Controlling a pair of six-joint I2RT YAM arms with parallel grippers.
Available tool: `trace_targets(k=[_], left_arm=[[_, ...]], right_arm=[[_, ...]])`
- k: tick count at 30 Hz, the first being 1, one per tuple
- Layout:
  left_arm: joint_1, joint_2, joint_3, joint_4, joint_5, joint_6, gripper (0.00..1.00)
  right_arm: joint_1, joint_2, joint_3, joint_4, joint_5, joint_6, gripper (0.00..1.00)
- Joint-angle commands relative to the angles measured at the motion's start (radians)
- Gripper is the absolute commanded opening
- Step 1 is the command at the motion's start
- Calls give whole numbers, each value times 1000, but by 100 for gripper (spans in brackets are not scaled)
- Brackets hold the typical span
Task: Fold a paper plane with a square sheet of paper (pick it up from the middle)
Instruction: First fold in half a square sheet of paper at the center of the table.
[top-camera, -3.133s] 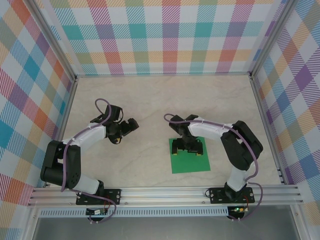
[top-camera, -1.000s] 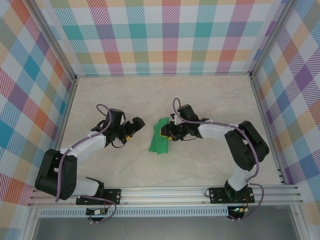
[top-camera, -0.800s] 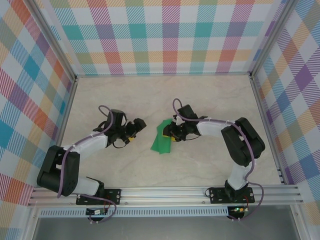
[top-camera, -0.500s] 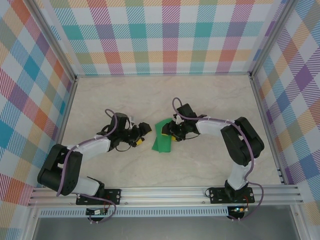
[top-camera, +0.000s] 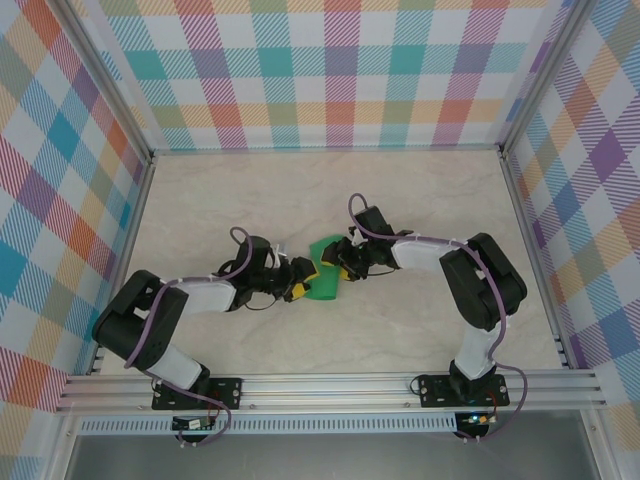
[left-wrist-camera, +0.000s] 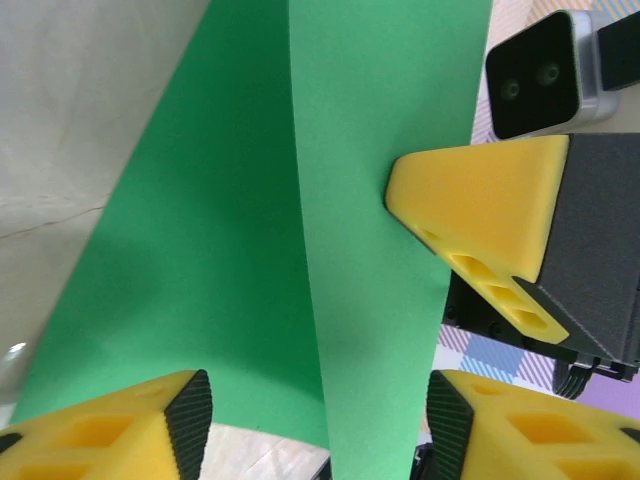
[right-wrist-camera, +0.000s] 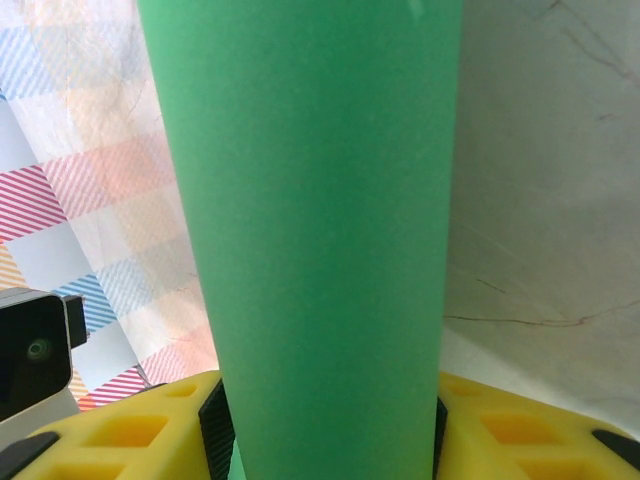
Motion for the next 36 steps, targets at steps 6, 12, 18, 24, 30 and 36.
trace_targets(k=[6,12,18,24,30,36], left_arm=[[-23,90,-8,279,25,-154,49],[-23,126,-7,360,21,-203,28],[-23,131,5,306,4,-166,6],[-23,112,57,116,-11,-37,0],[-5,75,172,-237,-11,227,0],[26,88,303,-533,-27,437,0]], right_arm=[[-9,-7,-21,52,-44,49,51],[-10,-13,-33,58,-54,57,51],[-19,-31,-31,4,-20,29,51],[-27,-86,-15,-137,68,-45,61],[-53,-151,-26,-219,138,-110,75],[-70,-168,-34,-194,76,-176,78]])
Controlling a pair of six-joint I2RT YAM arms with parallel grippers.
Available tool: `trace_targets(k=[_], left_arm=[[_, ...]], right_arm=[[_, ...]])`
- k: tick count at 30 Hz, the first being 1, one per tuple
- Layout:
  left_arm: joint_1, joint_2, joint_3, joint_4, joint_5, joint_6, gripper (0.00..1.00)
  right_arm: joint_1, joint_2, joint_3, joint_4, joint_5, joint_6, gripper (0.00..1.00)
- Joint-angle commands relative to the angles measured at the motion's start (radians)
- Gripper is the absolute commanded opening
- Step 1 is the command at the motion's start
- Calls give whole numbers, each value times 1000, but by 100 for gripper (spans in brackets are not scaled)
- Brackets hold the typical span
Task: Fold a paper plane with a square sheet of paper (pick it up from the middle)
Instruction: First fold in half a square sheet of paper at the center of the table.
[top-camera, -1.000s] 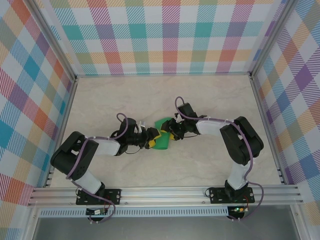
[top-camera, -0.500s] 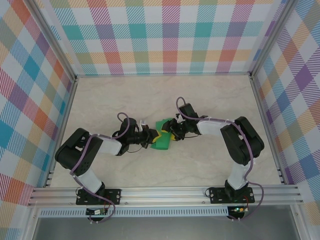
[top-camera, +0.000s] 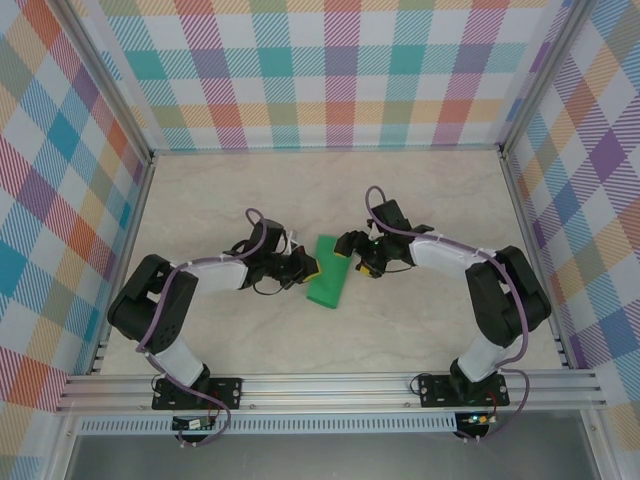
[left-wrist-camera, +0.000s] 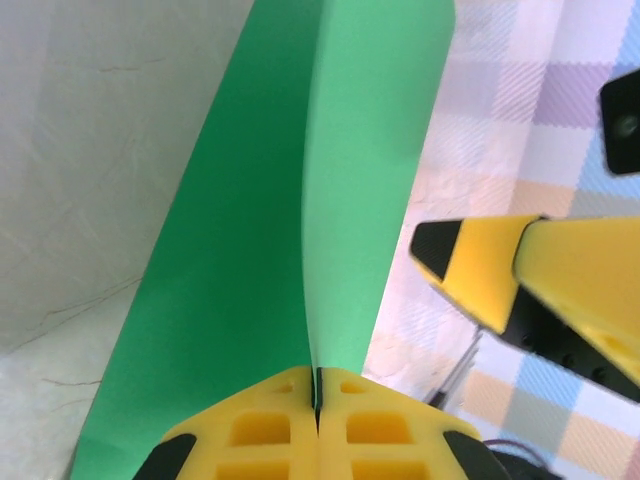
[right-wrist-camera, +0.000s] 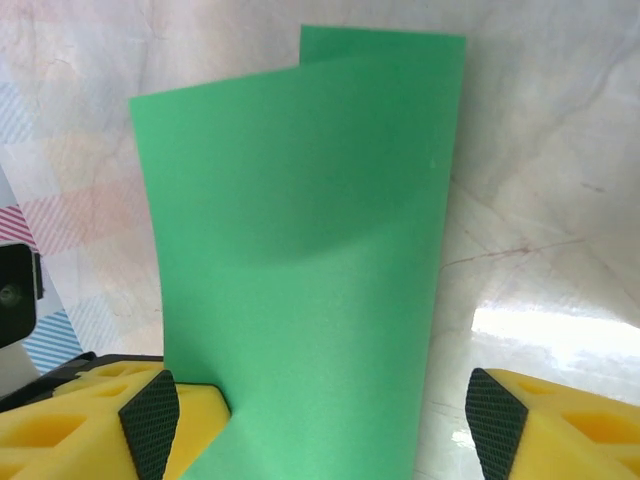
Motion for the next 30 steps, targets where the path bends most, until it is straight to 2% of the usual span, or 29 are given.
trace_targets(k=[1,7,15,21,30], left_arm=[[24,-8,63,-228,-12,173,0],[31,46,137,-303,-17,237,0],[31,120,221,-352,15,310,0],[21,183,259,-341,41,308,0],[15,213,248,-278,57,280,2]], right_arm=[[-7,-8,-9,-24,-45,-69,78],[-4,43,12,-34,-89,-73,75],[11,97,39,-70,-81,-64,70],[39,136,74,-88,-69,-48,70],[54,123,52,-147,19,-17,66]])
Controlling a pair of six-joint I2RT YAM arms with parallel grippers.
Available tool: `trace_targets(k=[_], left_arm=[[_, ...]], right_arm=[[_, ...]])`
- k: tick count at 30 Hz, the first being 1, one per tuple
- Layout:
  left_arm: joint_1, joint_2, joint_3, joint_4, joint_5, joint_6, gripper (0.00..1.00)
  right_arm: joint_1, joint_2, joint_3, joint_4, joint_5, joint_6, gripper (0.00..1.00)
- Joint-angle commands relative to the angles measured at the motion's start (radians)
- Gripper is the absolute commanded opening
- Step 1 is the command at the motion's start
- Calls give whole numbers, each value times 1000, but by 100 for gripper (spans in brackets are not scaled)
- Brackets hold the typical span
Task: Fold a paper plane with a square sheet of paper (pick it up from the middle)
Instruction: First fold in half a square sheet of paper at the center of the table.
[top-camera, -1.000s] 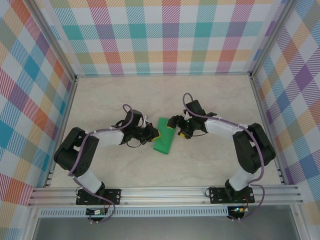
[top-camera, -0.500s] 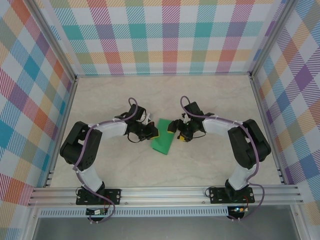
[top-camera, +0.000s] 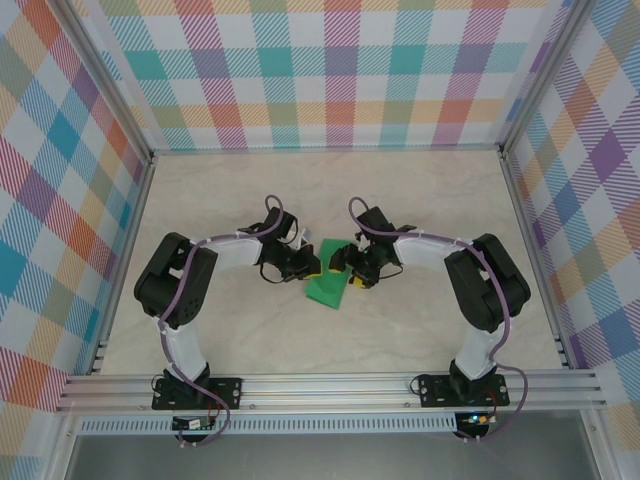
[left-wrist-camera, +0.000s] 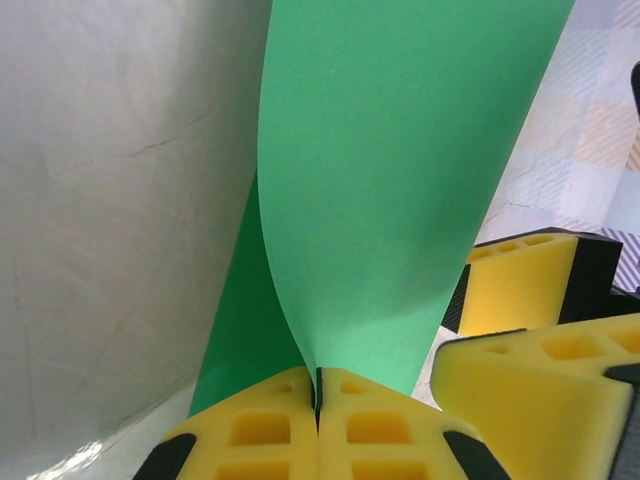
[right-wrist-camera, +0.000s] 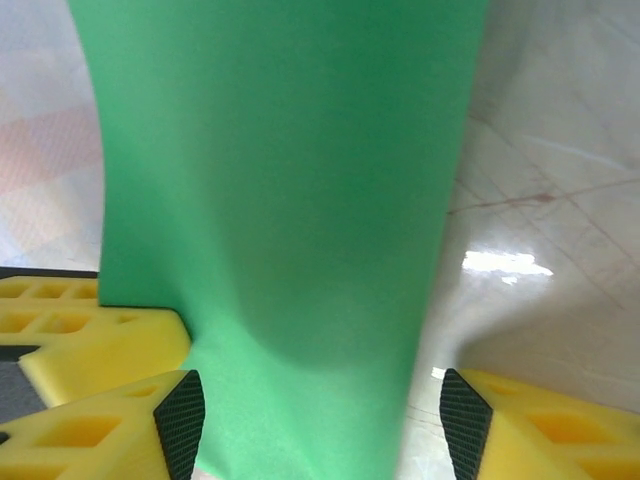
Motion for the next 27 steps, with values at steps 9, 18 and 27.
trace_targets(k=[9,18,27], left_arm=[[-1,-30,0,5,-12,2,22],[-1,-169,-9,-92,-251,-22,53],[-2,-204,-67,9,-234,-97,48]], right_arm=[[9,18,32,-121,108,3,56],[12,34,43,-178,154,0,49],[16,104,101,-286,157,-40,49]])
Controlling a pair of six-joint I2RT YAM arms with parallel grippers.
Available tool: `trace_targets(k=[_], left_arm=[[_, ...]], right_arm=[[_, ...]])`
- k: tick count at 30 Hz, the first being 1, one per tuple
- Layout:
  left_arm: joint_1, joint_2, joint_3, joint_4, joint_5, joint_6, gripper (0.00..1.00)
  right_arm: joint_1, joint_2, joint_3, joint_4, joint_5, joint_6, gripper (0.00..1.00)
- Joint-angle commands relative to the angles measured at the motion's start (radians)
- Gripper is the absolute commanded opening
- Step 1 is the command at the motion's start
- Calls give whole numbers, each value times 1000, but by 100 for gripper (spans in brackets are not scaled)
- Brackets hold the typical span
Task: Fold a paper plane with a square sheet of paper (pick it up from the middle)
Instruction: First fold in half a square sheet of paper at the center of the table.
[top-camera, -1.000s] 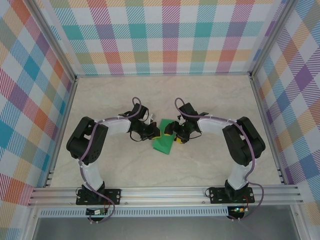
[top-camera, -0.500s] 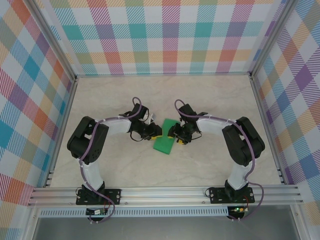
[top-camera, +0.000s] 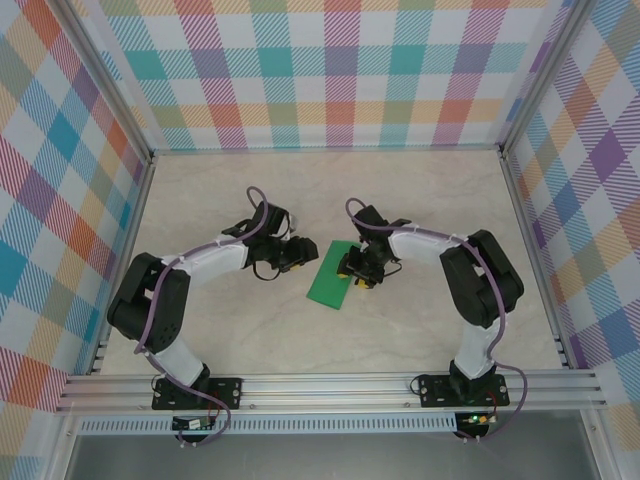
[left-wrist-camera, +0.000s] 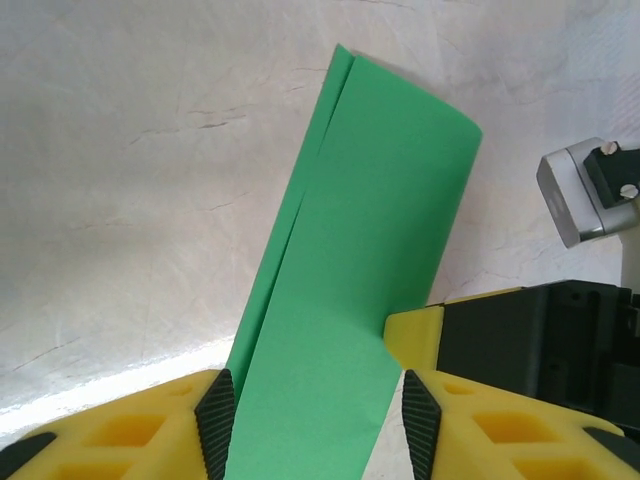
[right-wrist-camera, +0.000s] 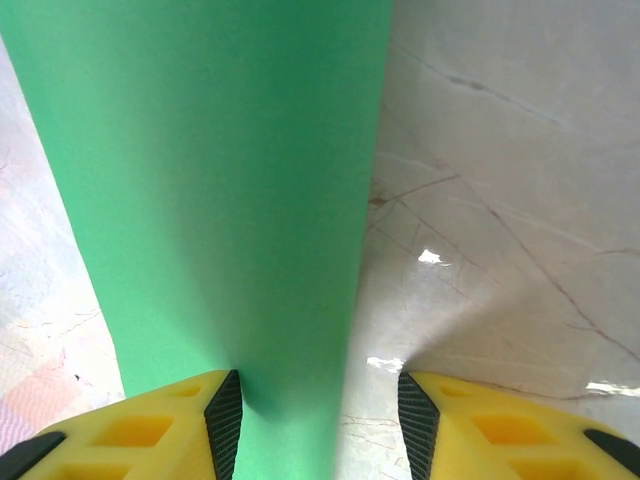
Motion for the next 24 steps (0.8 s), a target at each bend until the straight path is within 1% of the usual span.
trace_targets(k=[1,12,18,24], left_arm=[[-3,6,-19,47,7,-36,46],[-7,74,-16,123,14,-81,36],[-9,104,-35,181,40,-94,28],[-13,123,-39,199,68,-93,24]], right_arm=[[9,64,19,-105,36,-33,49],[20,184,80,-201,72,-59,50],[24,236,92,-215,100,-27,51],[25,280,112,-224,104,0,51]])
